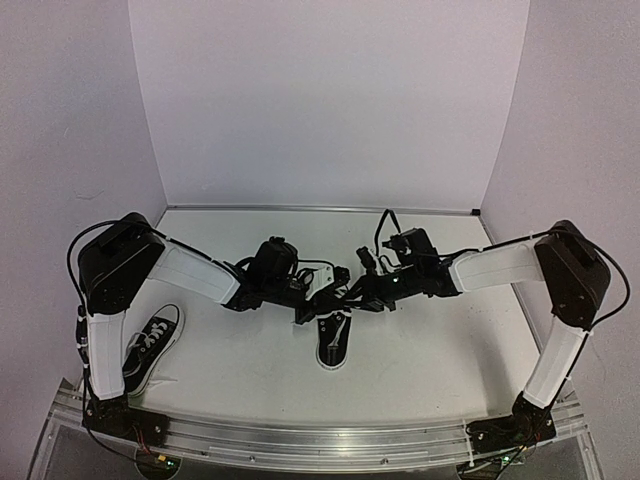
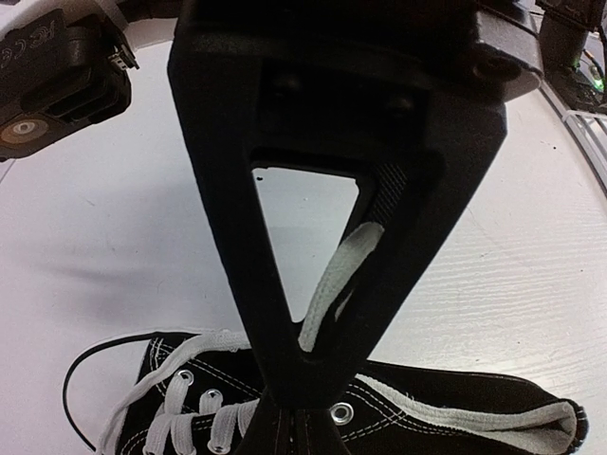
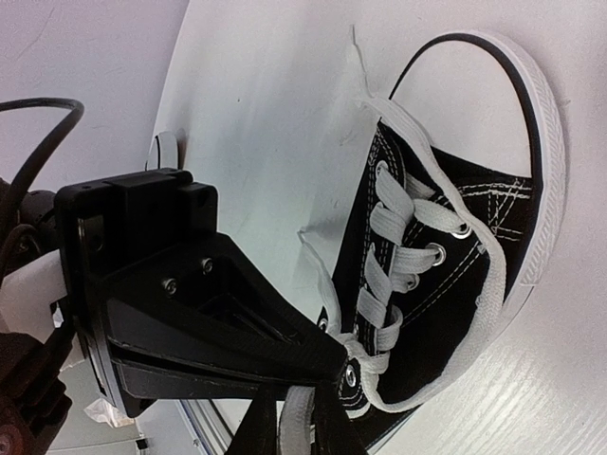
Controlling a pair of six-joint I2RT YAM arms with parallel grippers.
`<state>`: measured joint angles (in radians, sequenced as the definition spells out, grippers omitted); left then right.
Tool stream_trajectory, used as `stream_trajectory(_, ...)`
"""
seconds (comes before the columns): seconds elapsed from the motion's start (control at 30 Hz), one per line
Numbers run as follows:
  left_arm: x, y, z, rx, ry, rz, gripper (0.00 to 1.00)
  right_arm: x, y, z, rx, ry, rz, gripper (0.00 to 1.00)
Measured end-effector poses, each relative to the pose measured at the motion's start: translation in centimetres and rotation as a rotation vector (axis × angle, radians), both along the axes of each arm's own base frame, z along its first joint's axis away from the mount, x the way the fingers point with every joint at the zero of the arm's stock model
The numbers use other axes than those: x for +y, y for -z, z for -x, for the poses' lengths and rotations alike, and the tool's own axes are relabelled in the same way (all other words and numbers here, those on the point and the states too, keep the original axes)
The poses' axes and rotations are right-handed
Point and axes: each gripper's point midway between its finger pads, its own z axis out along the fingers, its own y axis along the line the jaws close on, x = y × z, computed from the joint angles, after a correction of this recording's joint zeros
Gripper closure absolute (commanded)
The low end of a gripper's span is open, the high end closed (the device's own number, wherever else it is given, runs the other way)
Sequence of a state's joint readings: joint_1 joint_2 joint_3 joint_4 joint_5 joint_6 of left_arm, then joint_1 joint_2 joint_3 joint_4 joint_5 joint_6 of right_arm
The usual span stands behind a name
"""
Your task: Tie the shoes
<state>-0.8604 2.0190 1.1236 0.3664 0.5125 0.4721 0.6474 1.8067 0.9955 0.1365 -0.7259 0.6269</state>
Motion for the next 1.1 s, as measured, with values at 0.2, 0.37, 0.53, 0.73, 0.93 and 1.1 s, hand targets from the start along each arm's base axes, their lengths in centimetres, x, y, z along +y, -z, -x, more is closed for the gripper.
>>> stream_trajectory(0.2,0.0,0.1,0.0,0.004,0.0,-0.005,0.85,-0.1,0.3,0.2,0.001,-0.003,0.014,1.0)
stream_trajectory(0.37,0.3,0.4,-0.3,0.021,-0.018,-0.038,0.54,-0.1,0.5,0.4,0.007,-0.008,0.025,1.0)
stream_trajectory(0.53,3.2,-1.1,-2.4,0.087,-0.094,-0.064,0.41,-0.2,0.6,0.3,0.004,-0.001,0.034,1.0)
stream_trajectory(0.73,8.3,-4.6,-9.8,0.079,-0.295,-0.082,0.41,-0.2,0.5,0.1,-0.001,0.004,0.036,1.0)
stream_trajectory(0.93,8.4,-2.8,-11.4,0.066,-0.264,-0.195,0.41,-0.2,0.5,0.1,0.001,0.006,0.04,1.0)
stream_trajectory(1.1,8.4,2.0,-9.9,0.13,-0.189,-0.295,0.42,-0.3,0.6,0.0,0.002,0.009,0.043,1.0)
